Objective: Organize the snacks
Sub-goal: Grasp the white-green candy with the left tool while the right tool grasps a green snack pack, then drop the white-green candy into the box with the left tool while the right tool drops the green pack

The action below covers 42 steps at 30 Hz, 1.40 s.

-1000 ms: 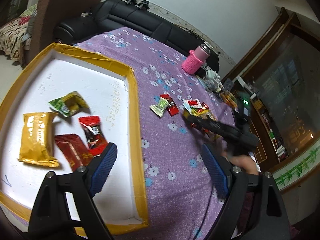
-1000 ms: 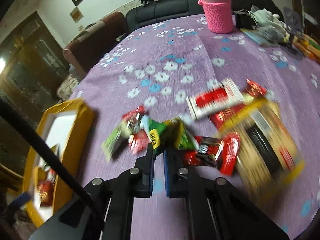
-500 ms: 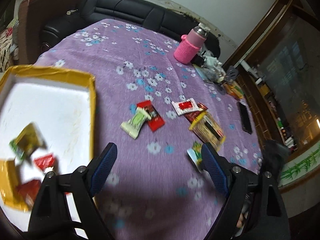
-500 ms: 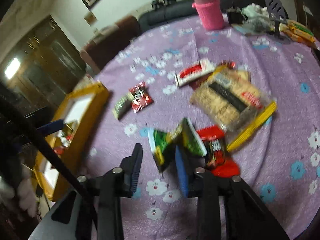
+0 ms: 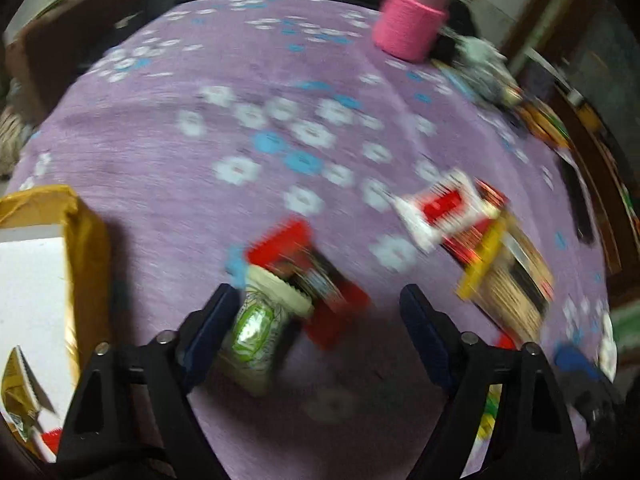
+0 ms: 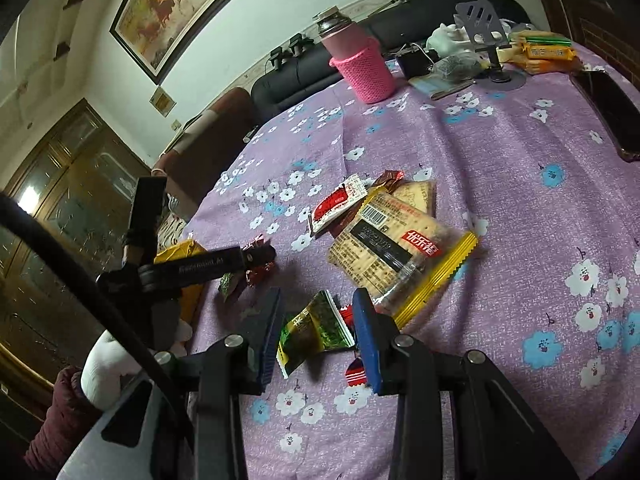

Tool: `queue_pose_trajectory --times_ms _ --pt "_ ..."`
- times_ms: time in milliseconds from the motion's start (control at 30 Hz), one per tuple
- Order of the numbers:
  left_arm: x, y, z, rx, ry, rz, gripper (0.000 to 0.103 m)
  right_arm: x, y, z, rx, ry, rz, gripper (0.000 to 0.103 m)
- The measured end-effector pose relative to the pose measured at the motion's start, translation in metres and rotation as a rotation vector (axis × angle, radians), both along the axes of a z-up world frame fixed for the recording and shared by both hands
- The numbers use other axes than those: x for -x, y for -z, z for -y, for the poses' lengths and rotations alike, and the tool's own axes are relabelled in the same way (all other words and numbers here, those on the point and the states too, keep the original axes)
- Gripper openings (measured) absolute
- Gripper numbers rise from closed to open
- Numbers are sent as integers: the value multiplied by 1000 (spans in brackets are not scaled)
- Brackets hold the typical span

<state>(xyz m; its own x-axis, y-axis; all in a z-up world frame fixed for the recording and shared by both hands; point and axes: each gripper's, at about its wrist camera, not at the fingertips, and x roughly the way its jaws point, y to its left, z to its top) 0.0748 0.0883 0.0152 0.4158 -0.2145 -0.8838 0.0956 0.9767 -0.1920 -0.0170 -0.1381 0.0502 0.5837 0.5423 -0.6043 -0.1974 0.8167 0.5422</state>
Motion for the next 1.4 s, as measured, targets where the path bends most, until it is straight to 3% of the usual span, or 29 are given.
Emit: queue_pose_trajectory --times_ms 167,367,500,600,733,767,867,967,1033,1067,1133,1267,1400 --pt "42 -7 13 121 139 -62 73 3 4 -2 3 -15 -3 36" --pt "61 -26 -17 121 50 18 73 2 9 -10 -4 -52 -6 36" --pt "57 -18 -28 141 -4 14 73 -1 14 -33 40 -117 -2 37" --pt "51 -11 -24 160 -24 -1 73 -3 20 -49 106 -121 3 47" --pt "44 -5 -14 167 -33 -11 73 -6 24 -59 131 -101 15 47" --pt "42 -4 -11 165 -29 -13 73 -5 25 -59 135 -93 17 43" --pt "39 -2 4 109 -8 9 73 -5 26 -53 122 -83 -1 18" --pt "34 -2 12 68 12 17 73 -3 23 -45 94 -67 -23 11" --pt "33 0 21 -21 37 39 57 0 22 -43 113 -61 -15 11" --pt "35 0 27 -92 47 59 44 1 22 -43 113 -57 -17 11" --pt "40 1 30 -126 74 84 28 1 22 -40 97 -58 -25 10" --pt "47 0 16 -79 56 82 22 -1 25 -33 43 -86 -50 11" --pt "64 -7 -2 -12 33 92 21 -5 30 -23 -14 -59 -84 24"
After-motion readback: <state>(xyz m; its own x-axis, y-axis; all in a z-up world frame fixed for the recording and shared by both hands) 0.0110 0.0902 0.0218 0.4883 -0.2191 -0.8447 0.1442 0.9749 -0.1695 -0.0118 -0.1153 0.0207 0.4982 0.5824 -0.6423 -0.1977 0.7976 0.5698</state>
